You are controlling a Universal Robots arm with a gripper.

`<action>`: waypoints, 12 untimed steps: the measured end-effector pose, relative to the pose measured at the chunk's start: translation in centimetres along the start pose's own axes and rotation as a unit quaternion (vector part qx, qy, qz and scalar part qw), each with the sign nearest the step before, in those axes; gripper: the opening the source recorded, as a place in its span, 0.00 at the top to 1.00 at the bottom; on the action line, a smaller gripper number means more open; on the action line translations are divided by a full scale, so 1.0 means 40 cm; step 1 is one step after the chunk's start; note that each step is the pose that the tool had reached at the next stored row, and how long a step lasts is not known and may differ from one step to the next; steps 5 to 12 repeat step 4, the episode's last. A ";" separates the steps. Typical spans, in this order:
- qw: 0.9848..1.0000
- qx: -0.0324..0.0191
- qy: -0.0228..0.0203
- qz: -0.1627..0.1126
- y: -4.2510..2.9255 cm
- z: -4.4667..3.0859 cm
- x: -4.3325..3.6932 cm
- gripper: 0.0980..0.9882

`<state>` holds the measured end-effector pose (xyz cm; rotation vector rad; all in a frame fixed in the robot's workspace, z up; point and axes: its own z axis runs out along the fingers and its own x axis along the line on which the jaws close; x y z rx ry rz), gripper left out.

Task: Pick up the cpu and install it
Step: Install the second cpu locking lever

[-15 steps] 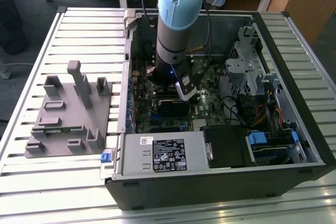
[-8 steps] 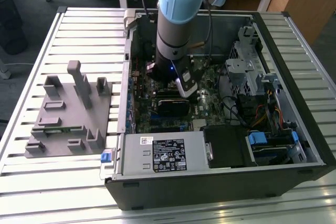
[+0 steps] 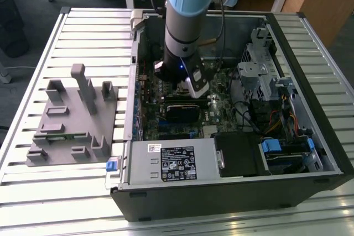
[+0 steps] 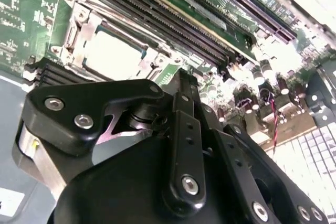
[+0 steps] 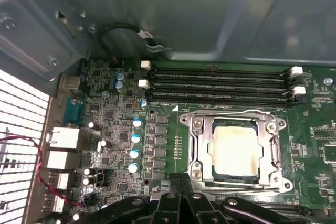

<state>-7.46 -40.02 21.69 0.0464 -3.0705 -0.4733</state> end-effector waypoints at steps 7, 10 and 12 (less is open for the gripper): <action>1.000 -0.001 0.000 0.000 0.004 -0.011 0.000 0.99; 1.000 -0.001 0.000 0.000 0.004 -0.011 0.000 0.99; 1.000 -0.001 0.000 0.000 0.004 -0.011 0.000 0.99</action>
